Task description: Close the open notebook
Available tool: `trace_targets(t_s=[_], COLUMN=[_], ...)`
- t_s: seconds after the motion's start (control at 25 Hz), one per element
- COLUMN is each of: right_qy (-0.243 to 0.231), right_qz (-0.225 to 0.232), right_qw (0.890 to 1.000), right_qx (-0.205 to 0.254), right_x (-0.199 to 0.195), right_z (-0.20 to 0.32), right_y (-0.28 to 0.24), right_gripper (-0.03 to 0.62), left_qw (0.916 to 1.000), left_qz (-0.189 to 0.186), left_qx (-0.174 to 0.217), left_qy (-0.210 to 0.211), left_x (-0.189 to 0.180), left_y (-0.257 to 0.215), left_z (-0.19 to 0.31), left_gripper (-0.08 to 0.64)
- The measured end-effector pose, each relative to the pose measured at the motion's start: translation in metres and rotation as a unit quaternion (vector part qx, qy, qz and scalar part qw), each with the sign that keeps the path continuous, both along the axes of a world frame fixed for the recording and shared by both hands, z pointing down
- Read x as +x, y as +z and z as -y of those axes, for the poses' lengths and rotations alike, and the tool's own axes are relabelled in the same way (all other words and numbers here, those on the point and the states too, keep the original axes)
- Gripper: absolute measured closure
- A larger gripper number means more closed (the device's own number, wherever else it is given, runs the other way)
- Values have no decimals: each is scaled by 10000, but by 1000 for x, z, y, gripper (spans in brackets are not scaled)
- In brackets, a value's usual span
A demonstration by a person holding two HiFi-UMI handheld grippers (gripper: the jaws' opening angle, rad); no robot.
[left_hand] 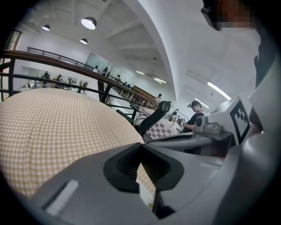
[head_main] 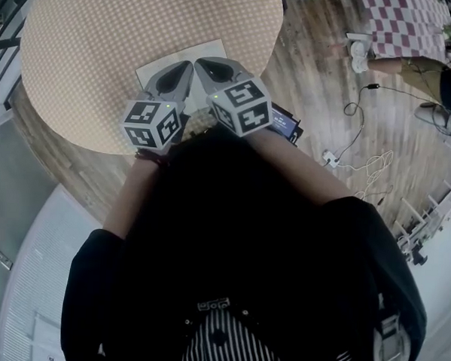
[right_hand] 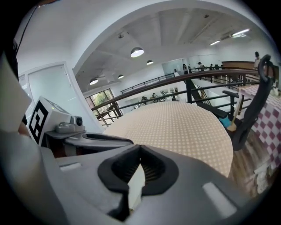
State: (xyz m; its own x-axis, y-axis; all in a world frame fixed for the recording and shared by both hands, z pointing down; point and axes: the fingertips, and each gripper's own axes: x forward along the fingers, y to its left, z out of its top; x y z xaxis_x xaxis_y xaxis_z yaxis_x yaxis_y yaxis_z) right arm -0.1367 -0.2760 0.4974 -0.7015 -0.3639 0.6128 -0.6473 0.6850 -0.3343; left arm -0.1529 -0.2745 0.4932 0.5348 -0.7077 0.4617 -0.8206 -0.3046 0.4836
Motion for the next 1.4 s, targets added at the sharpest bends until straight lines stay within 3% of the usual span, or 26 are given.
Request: trace_targets(t_s=[0.6,0.68,0.8,1.0,1.2,1.4], right_qy=[-37,-10,-26,-52,-53,-167], right_qz=[-1000,-1021,-1094,-1330,-1467,-1542], right_qw=[9921,9903,9862,9778,9700,9620], right_qx=[-761,-947,-1245,-1618,-1936,-2247], right_x=[49,51,57,77,88,96], right_z=[-1,0,-1,0,1,-2], right_y=[106,121,144,180,206,225], right_gripper=[589,528,505,463,414,387], left_qw=[9960,9951,9936,9915,9828,9793], left_qz=[-152,-35,193,251,731,721], left_qx=[-775,-860,-917,-1056,-1261,-1555], left_qy=[412,484,636,719,1137,1076], left_x=[42,43,44,49,49,49], left_y=[59,69,80,92,126,147], left_z=[-5,-5,-3,4,-4,-3], left_gripper=[557,557,557,557,557,557])
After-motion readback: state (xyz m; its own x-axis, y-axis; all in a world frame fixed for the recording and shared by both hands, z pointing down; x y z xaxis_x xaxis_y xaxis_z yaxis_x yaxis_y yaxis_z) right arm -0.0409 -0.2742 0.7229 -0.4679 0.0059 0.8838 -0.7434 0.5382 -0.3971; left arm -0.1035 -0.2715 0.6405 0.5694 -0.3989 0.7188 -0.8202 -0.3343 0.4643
